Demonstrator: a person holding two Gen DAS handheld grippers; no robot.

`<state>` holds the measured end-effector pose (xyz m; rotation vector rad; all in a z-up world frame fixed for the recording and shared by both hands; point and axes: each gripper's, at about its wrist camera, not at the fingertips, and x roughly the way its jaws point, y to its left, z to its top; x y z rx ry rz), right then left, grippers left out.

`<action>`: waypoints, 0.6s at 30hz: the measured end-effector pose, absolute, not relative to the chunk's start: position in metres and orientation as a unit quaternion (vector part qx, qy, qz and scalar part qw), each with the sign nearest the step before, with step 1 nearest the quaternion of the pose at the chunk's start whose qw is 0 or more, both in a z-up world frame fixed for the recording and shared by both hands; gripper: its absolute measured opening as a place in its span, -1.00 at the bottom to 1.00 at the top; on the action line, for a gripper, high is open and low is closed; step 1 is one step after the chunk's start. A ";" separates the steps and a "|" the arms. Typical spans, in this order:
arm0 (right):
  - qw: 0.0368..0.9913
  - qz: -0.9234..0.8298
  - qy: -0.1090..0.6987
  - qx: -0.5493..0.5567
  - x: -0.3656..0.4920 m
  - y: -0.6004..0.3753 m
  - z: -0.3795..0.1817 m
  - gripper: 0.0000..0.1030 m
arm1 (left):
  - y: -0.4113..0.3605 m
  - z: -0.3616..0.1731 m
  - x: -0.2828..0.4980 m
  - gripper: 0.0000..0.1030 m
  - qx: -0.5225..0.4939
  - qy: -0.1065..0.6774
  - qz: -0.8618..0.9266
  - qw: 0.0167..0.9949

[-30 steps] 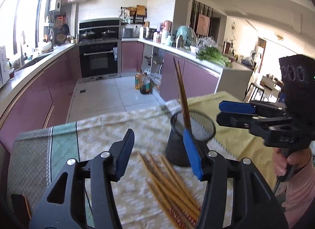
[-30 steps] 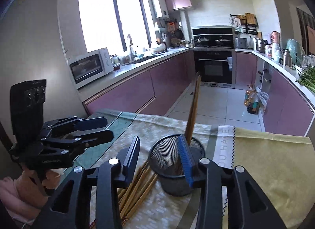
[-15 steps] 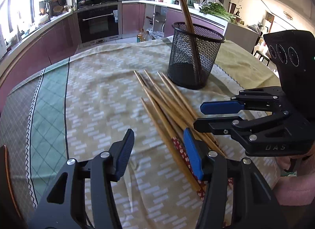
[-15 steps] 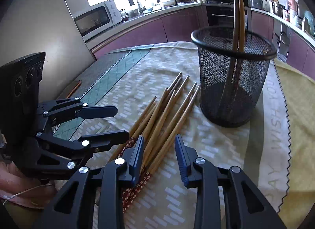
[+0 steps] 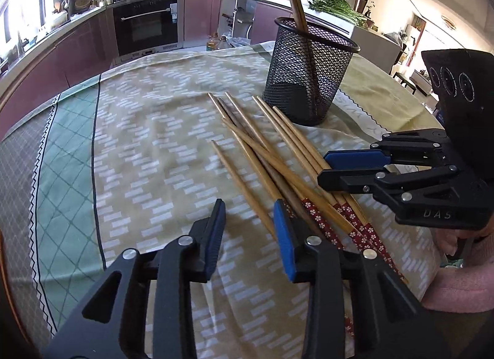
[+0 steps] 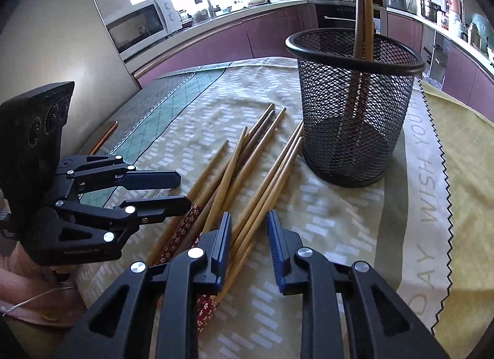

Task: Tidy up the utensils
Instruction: 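Move both tools back down to the chopstick pile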

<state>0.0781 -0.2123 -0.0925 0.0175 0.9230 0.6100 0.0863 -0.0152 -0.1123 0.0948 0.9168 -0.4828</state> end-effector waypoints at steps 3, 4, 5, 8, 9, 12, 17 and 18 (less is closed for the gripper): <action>0.849 0.289 0.442 0.020 0.080 -0.218 -0.094 -0.71 | -0.013 -0.113 0.089 -0.51 0.047 0.438 -0.232 0.868; 0.848 0.290 0.443 0.024 0.081 -0.219 -0.095 -0.71 | -0.012 -0.114 0.090 -0.54 0.047 0.438 -0.231 0.867; 0.848 0.289 0.444 0.026 0.081 -0.221 -0.095 -0.71 | -0.012 -0.114 0.091 -0.59 0.047 0.439 -0.229 0.867; 0.851 0.283 0.443 0.022 0.080 -0.223 -0.094 -0.71 | -0.011 -0.114 0.094 -0.63 0.049 0.440 -0.228 0.867; 0.851 0.281 0.443 0.020 0.080 -0.223 -0.094 -0.72 | -0.012 -0.114 0.094 -0.65 0.053 0.439 -0.227 0.868; 0.852 0.275 0.446 0.019 0.080 -0.226 -0.095 -0.73 | -0.012 -0.113 0.097 -0.67 0.058 0.438 -0.222 0.869; 0.851 0.269 0.450 0.014 0.080 -0.229 -0.098 -0.73 | -0.012 -0.113 0.097 -0.38 0.081 0.439 -0.191 0.874; 0.852 0.268 0.450 0.009 0.081 -0.228 -0.097 -0.73 | -0.013 -0.113 0.096 -0.37 0.085 0.439 -0.189 0.874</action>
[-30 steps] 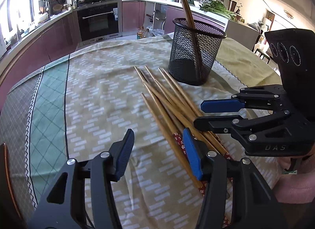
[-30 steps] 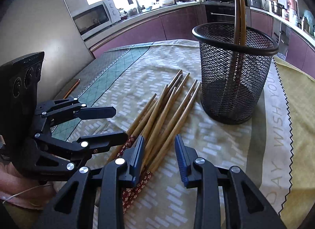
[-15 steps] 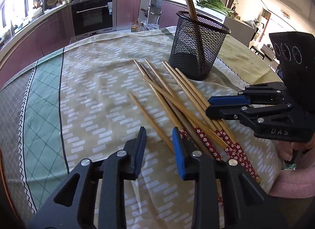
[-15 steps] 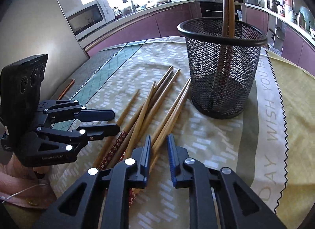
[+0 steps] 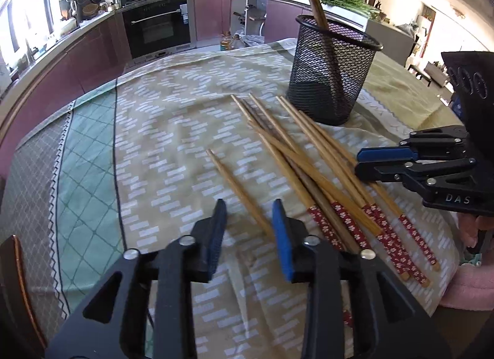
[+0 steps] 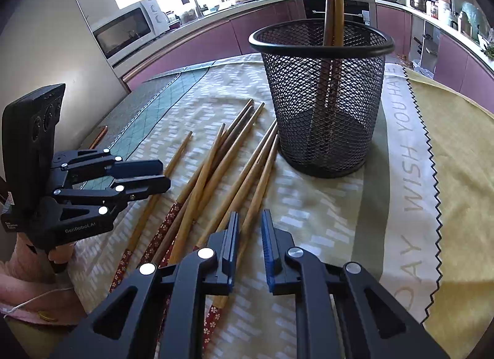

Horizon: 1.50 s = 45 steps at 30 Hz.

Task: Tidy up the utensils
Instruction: 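Move both tools back down to the chopstick pile, then grasp a chopstick with the left tool while the right tool grasps another, lift upright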

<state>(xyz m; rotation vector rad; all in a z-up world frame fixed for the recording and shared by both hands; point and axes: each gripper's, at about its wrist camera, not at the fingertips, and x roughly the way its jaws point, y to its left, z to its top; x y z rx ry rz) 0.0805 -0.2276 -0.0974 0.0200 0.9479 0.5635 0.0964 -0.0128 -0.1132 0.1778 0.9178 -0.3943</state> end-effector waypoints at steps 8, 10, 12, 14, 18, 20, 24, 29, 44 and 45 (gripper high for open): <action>0.859 0.254 0.443 -0.006 0.088 -0.216 -0.098 -0.78 | -0.013 -0.114 0.101 -0.66 0.073 0.441 -0.178 0.877; 0.858 0.255 0.445 0.006 0.090 -0.219 -0.098 -0.81 | -0.013 -0.114 0.102 -0.75 0.065 0.440 -0.177 0.878; 0.857 0.258 0.447 0.020 0.091 -0.224 -0.099 -0.85 | -0.014 -0.114 0.102 -0.85 0.061 0.437 -0.173 0.881; 0.856 0.258 0.446 0.029 0.091 -0.228 -0.098 -0.88 | -0.015 -0.114 0.102 -0.86 0.057 0.436 -0.173 0.881; 0.859 0.266 0.437 0.034 0.088 -0.233 -0.094 -0.89 | -0.013 -0.110 0.099 -0.87 0.054 0.430 -0.172 0.885; 0.860 0.272 0.430 0.035 0.085 -0.234 -0.090 -0.89 | -0.011 -0.106 0.097 -0.87 0.052 0.425 -0.174 0.887; 0.862 0.287 0.415 0.039 0.080 -0.236 -0.078 -0.89 | -0.005 -0.091 0.092 -0.87 0.040 0.411 -0.184 0.892; 0.868 0.305 0.388 0.051 0.073 -0.241 -0.060 -0.89 | -0.001 -0.068 0.084 -0.87 0.020 0.389 -0.208 0.897; 0.899 0.309 0.301 0.077 0.050 -0.270 -0.008 -0.89 | 0.003 -0.008 0.066 -0.87 -0.026 0.328 -0.280 0.902; 0.900 0.309 0.296 0.078 0.048 -0.272 -0.006 -0.89 | 0.003 -0.005 0.065 -0.87 -0.027 0.323 -0.284 0.902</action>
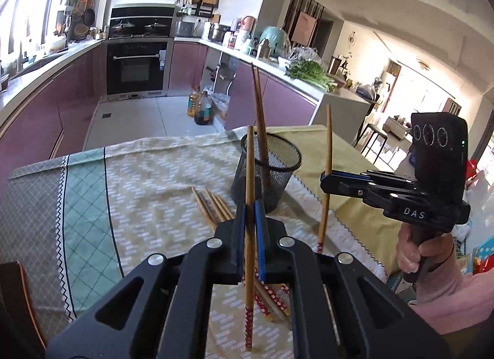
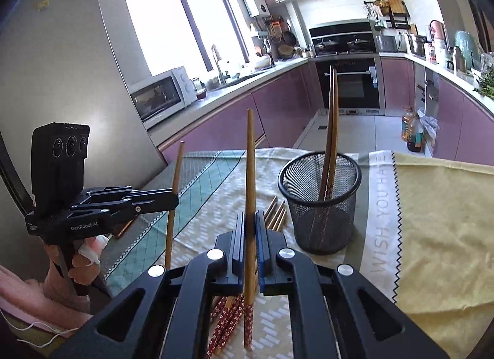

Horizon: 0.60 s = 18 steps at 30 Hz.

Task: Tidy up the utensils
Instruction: 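Grasp a chopstick with the left tool while the right tool grasps another, lift upright, then carry both upright chopsticks over the mesh cup and lower them in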

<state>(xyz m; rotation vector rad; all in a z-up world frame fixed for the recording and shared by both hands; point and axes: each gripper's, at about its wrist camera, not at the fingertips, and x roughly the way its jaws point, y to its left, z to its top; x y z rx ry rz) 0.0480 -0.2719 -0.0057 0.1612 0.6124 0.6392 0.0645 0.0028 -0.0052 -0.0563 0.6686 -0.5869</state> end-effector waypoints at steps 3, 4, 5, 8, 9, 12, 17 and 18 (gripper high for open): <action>0.905 0.307 0.284 0.081 0.045 -0.276 0.001 -0.89 | 0.004 0.003 0.061 -0.87 -0.033 0.314 -0.291 0.903; 0.905 0.307 0.281 0.082 0.044 -0.278 0.003 -0.89 | 0.004 0.005 0.061 -0.87 -0.035 0.310 -0.293 0.904; 0.907 0.307 0.277 0.082 0.043 -0.280 0.005 -0.89 | 0.005 0.007 0.060 -0.87 -0.036 0.306 -0.294 0.905; 0.909 0.307 0.269 0.082 0.043 -0.280 0.011 -0.89 | 0.007 0.012 0.059 -0.87 -0.039 0.298 -0.294 0.907; 0.910 0.306 0.267 0.080 0.044 -0.280 0.012 -0.89 | 0.007 0.013 0.058 -0.87 -0.039 0.295 -0.294 0.908; 0.913 0.304 0.260 0.080 0.045 -0.282 0.016 -0.89 | 0.010 0.018 0.058 -0.87 -0.045 0.286 -0.298 0.909; 0.918 0.298 0.250 0.077 0.050 -0.285 0.025 -0.89 | 0.010 0.029 0.063 -0.87 -0.054 0.269 -0.301 0.914; 0.919 0.297 0.249 0.076 0.051 -0.285 0.027 -0.89 | 0.009 0.031 0.065 -0.87 -0.055 0.266 -0.301 0.914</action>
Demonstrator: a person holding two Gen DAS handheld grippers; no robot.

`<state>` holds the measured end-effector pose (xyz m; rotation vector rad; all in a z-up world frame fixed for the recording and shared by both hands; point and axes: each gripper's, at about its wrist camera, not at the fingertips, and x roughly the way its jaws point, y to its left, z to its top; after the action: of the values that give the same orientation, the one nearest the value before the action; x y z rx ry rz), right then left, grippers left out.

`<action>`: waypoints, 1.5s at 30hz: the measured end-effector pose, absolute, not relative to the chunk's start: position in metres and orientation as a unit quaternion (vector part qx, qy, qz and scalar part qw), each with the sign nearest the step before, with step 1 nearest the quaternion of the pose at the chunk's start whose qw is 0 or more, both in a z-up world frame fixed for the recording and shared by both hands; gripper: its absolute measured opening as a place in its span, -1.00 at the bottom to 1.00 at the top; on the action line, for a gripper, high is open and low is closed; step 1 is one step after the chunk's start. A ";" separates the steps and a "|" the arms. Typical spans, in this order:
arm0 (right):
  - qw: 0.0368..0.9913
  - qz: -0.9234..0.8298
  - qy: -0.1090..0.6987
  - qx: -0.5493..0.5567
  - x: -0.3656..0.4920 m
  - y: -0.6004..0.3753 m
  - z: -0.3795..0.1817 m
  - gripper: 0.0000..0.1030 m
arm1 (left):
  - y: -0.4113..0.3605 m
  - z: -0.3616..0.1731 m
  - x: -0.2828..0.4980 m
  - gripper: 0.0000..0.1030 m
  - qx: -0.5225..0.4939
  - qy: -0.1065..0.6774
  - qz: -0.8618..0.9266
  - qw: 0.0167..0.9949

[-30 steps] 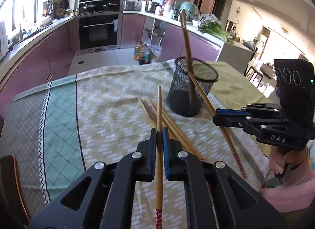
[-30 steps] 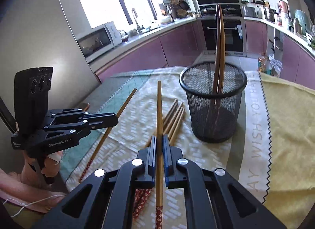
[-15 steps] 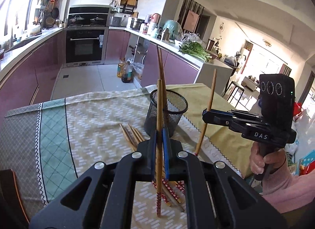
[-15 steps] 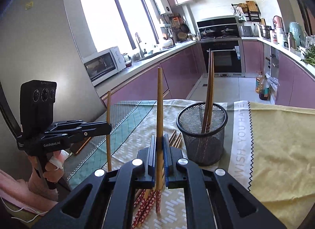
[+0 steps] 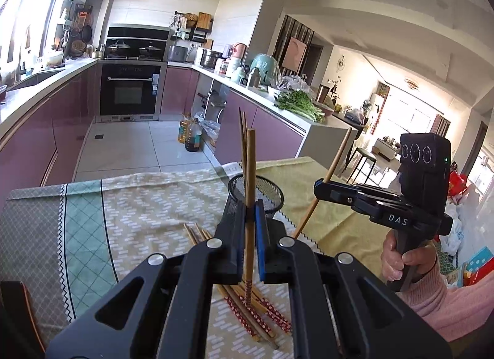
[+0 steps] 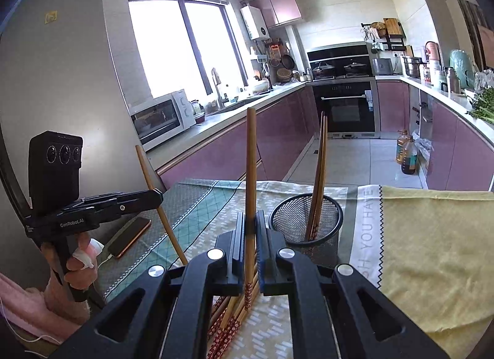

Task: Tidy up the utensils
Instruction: 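Carry both upright chopsticks over the mesh cup and lower them in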

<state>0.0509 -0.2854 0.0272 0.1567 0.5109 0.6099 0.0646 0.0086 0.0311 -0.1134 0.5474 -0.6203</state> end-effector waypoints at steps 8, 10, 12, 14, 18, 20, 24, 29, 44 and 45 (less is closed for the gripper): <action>0.927 0.288 0.232 0.069 0.055 -0.291 0.041 -0.89 | -0.001 0.047 0.079 -0.87 -0.060 0.246 -0.307 0.917; 0.929 0.286 0.227 0.065 0.056 -0.292 0.045 -0.89 | -0.004 0.050 0.083 -0.87 -0.060 0.243 -0.307 0.918; 0.931 0.284 0.221 0.062 0.057 -0.294 0.051 -0.89 | -0.006 0.055 0.087 -0.87 -0.059 0.239 -0.307 0.919; 0.933 0.283 0.215 0.059 0.058 -0.296 0.055 -0.89 | -0.009 0.059 0.090 -0.87 -0.059 0.235 -0.307 0.920; 0.936 0.280 0.207 0.058 0.062 -0.299 0.064 -0.89 | -0.014 0.069 0.095 -0.87 -0.055 0.226 -0.308 0.923; 0.937 0.278 0.202 0.058 0.064 -0.301 0.068 -0.89 | -0.016 0.074 0.098 -0.87 -0.054 0.221 -0.307 0.924; 0.941 0.275 0.191 0.056 0.068 -0.303 0.077 -0.89 | -0.020 0.082 0.102 -0.87 -0.050 0.213 -0.309 0.925; 0.944 0.272 0.180 0.053 0.070 -0.303 0.084 -0.89 | -0.025 0.093 0.106 -0.87 -0.047 0.204 -0.312 0.927; 0.951 0.253 0.175 0.045 0.091 -0.302 0.090 -0.89 | -0.040 0.103 0.112 -0.87 -0.031 0.186 -0.315 0.930; 0.950 0.252 0.177 0.044 0.093 -0.301 0.088 -0.89 | -0.041 0.103 0.112 -0.87 -0.030 0.185 -0.315 0.930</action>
<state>0.0932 -0.3013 0.0885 0.0904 0.3594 0.5129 0.1123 -0.0414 0.1027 -0.0607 0.3796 -0.6449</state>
